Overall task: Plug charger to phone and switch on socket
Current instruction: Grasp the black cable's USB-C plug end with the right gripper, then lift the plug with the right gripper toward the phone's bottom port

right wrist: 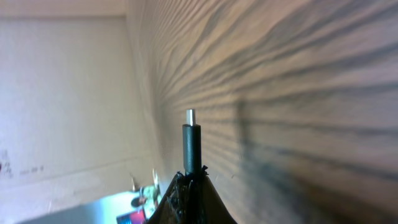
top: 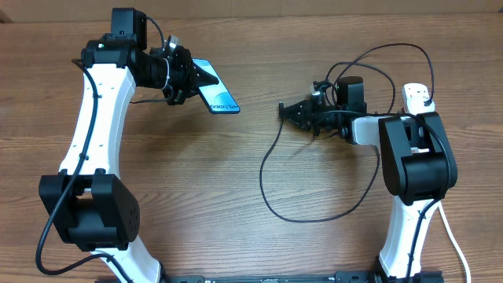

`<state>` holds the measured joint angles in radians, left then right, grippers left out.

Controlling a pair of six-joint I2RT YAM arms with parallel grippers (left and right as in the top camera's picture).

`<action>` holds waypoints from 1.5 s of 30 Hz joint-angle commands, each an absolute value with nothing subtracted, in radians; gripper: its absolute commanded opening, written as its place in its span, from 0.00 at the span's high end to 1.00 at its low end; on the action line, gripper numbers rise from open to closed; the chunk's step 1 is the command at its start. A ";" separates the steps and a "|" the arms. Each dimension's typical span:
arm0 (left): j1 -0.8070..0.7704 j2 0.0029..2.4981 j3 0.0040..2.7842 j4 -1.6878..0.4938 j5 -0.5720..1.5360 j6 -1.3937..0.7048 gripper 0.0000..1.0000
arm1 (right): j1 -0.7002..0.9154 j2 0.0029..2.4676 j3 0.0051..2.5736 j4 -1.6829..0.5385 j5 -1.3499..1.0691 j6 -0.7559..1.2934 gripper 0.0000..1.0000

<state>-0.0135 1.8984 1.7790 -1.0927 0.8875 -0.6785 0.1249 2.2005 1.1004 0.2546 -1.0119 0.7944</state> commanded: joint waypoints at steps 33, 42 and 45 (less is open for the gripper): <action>-0.020 1.893 1.787 -0.826 1.423 -0.449 0.96 | 0.276 1.291 1.107 -0.558 -0.910 0.452 0.96; -0.020 1.893 1.787 -0.686 1.465 -0.659 0.96 | 0.445 1.293 1.106 -0.353 -0.834 0.667 0.96; -0.020 1.893 1.787 -0.619 1.494 -0.751 0.96 | 0.451 1.293 1.106 -0.278 -0.819 0.720 0.96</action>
<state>-0.0135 1.8984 1.7782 -0.6594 1.4055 -0.6178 0.4480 1.3010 1.0996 -0.3210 -0.8513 0.6235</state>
